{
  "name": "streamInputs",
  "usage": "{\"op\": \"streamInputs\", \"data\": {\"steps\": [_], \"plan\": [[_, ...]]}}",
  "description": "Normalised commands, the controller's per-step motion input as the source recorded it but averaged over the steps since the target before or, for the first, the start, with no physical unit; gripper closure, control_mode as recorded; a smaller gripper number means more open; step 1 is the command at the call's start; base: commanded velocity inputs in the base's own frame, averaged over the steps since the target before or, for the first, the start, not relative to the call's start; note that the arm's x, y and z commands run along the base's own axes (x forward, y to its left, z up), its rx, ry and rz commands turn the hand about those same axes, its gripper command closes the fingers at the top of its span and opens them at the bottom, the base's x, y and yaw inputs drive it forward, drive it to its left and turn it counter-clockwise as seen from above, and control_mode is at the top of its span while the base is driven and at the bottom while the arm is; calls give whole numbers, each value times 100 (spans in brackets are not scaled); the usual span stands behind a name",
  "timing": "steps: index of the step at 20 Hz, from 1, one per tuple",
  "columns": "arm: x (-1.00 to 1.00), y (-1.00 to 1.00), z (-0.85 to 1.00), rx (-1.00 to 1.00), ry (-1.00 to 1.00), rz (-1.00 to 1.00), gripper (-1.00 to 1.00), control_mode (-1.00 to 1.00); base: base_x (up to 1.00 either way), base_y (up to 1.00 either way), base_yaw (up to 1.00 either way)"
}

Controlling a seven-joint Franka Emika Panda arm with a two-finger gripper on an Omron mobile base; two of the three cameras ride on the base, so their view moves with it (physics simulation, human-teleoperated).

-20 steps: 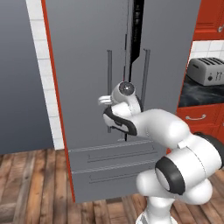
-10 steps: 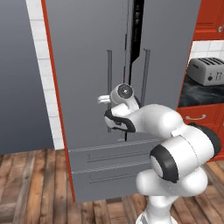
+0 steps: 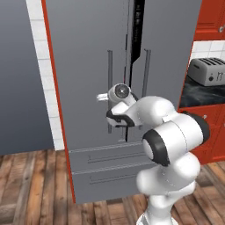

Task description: Take the cake and donut from the fridge and place them on the empty tray on the dining counter.

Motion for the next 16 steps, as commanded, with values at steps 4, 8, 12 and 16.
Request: {"op": "streamInputs", "data": {"steps": [4,8,12,16], "plan": [[51,11,-16,-1,0,0,-100,-100,0,0,0],[53,4,-24,0,-4,0,-100,-100,0,0,0],[52,1,-31,0,-6,0,-100,-100,0,0,0],[60,0,-32,0,-6,0,-100,-100,0,0,0]]}}
